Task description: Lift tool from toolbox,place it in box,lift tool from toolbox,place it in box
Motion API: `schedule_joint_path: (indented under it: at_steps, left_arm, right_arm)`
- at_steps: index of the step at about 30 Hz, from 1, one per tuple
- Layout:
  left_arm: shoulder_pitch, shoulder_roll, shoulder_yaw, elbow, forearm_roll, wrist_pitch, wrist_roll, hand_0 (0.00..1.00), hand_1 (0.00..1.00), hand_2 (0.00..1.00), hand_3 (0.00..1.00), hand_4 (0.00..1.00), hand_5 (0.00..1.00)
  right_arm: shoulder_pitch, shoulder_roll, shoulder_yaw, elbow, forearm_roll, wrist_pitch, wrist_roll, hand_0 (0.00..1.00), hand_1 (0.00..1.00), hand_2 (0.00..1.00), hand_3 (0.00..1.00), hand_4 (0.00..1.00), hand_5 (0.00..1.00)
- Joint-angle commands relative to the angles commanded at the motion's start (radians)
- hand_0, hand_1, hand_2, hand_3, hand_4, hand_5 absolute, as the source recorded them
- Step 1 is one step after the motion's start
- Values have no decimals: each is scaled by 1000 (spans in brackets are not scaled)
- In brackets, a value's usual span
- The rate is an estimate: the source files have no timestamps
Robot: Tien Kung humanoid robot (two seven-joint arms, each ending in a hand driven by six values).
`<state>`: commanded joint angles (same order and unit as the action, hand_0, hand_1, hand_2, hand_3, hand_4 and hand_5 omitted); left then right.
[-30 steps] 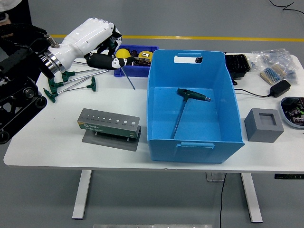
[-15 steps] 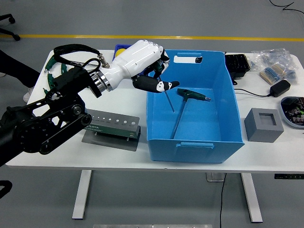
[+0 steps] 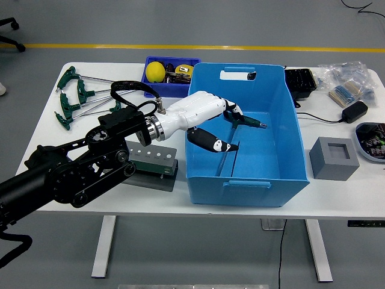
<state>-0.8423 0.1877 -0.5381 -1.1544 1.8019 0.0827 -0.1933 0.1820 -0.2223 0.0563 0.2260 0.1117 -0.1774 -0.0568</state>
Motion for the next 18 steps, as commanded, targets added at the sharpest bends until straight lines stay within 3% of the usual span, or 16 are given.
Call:
schedule_joint_path:
  at_steps: [5, 6, 8, 12, 17, 18]
  left_arm:
    - [6, 9, -19, -6, -6, 7, -3, 576, 692, 859, 692, 883, 610]
    - [9, 11, -29, -7, -7, 9, -3, 624, 709, 891, 737, 879, 605]
    - [26, 15, -65, -12, -16, 14, 0, 624, 709, 891, 737, 879, 605]
    - [85, 17, -174, -18, -90, 20, 10, 635, 705, 863, 740, 865, 584]
    - [185, 10, -352, -43, -277, 16, 38, 635, 705, 863, 740, 865, 584]
    - [205, 9, -390, -51, -323, 14, 46, 615, 680, 801, 735, 875, 591]
  right_arm:
    - [2, 0, -4, -1, 6, 1, 1, 726, 703, 753, 591, 829, 724]
    - [2, 0, -4, -1, 8, 2, 1, 726, 703, 753, 591, 829, 724]
    - [2, 0, -6, -1, 9, 2, 1, 726, 703, 753, 591, 829, 724]
    - [2, 1, -8, -2, 15, 2, 3, 726, 703, 754, 591, 829, 723]
    - [2, 1, -12, -3, 20, 3, 5, 726, 703, 754, 591, 829, 723]
    - [1, 2, -13, -3, 22, 3, 6, 726, 702, 754, 592, 829, 723]
